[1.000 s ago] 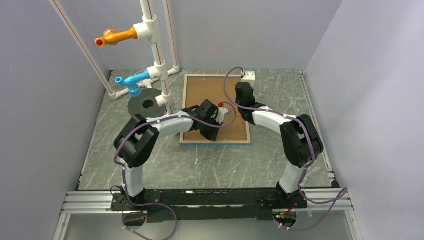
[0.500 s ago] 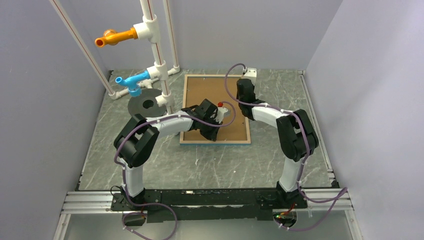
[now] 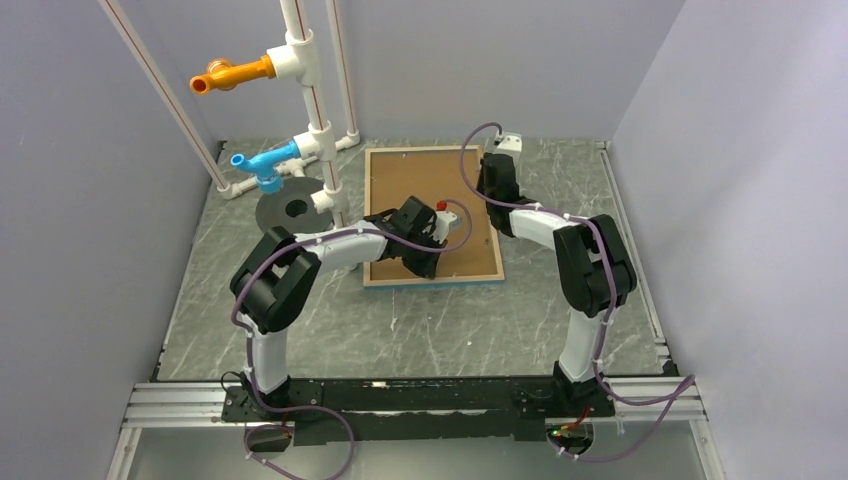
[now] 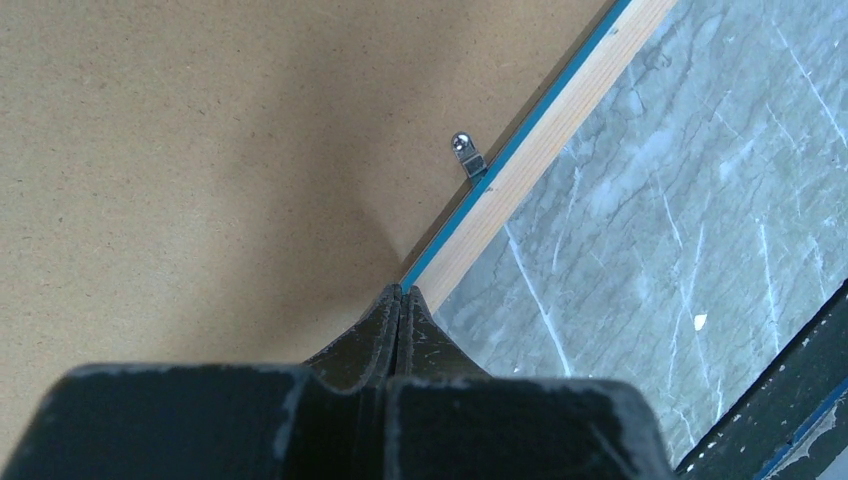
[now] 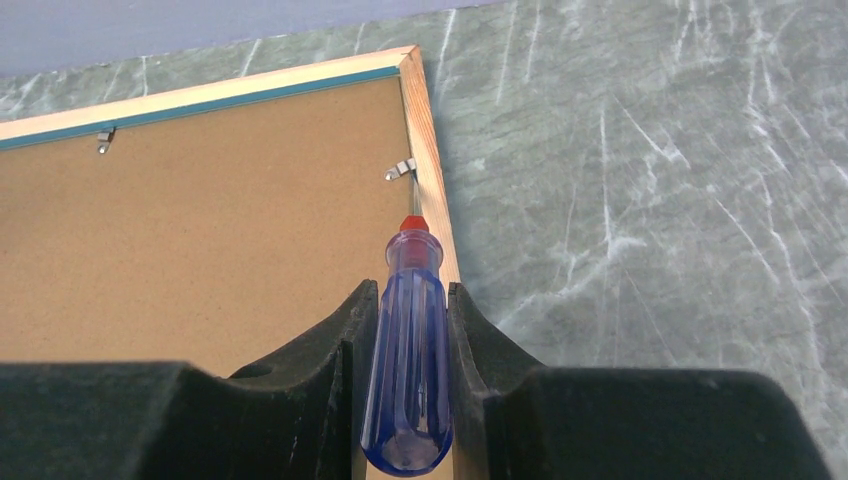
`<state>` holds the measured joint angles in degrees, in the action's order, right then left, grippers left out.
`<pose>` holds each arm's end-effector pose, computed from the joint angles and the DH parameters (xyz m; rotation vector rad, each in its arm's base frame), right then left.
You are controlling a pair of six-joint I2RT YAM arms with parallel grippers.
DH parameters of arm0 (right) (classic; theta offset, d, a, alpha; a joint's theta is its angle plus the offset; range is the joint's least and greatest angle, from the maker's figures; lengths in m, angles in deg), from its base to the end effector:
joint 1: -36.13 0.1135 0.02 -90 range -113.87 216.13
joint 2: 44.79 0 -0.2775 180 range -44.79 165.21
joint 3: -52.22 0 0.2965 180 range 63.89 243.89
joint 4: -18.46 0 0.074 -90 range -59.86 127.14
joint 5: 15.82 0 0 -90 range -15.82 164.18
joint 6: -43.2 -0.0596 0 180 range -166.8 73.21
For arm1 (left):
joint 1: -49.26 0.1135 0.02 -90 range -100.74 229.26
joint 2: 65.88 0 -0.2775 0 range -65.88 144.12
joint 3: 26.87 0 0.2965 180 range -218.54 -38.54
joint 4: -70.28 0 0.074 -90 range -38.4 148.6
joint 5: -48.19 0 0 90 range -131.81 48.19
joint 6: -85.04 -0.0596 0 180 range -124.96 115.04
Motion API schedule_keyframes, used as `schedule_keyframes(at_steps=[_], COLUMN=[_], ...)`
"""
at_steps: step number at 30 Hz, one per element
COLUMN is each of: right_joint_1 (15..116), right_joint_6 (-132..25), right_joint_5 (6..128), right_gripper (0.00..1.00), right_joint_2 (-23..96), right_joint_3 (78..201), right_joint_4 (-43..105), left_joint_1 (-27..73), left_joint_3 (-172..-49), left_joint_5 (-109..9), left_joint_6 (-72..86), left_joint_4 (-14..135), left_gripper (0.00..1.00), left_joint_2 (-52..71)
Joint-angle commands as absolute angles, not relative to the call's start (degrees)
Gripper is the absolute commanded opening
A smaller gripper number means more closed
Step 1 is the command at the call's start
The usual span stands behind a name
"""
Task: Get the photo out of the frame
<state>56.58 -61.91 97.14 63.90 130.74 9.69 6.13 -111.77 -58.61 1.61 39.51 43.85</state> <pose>0.4628 0.1478 0.1803 0.1740 1.9056 0.0283 0.3216 -0.3249 0.1421 0.9398 2.4615 -0.6951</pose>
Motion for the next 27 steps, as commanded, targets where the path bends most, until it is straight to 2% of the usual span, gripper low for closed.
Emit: schedule_keyframes(at_steps=[1, 13, 17, 21, 24, 26, 27], right_joint_1=[55.5, 55.5, 55.6, 55.6, 55.8, 56.1, 56.2], right_joint_6=[-59.5, -58.4, -62.7, -65.3, -66.5, -67.4, -67.9], right_joint_5=[92.7, 93.2, 94.9, 94.2, 93.3, 93.0, 92.5], right_gripper=[0.00, 0.00, 0.00, 0.00, 0.00, 0.00, 0.00], right_joint_2=[67.0, 71.3, 66.1, 59.6, 55.8, 52.6, 50.6], right_joint_3=[132.7, 139.7, 136.1, 127.0, 122.3, 119.1, 117.6], right_joint_4=[4.0, 7.4, 12.1, 12.2, 14.1, 15.1, 15.6], left_joint_1=[5.8, 5.8, 5.8, 5.7, 4.4, 3.6, 3.5], left_joint_3=[-112.7, -112.8, -112.8, -112.7, -111.1, -109.4, -108.2], left_joint_5=[-61.1, -61.5, -62.6, -63.2, -62.1, -60.4, -60.8], left_joint_6=[2.2, 2.4, 2.4, 3.6, 3.2, 3.2, 4.4], left_joint_4=[35.9, 35.8, 36.2, 35.5, 37.1, 38.7, 39.6], left_gripper=[0.00, 0.00, 0.00, 0.00, 0.00, 0.05, 0.11], left_joint_2=[44.7, 45.6, 45.3, 46.0, 42.0, 37.9, 35.6])
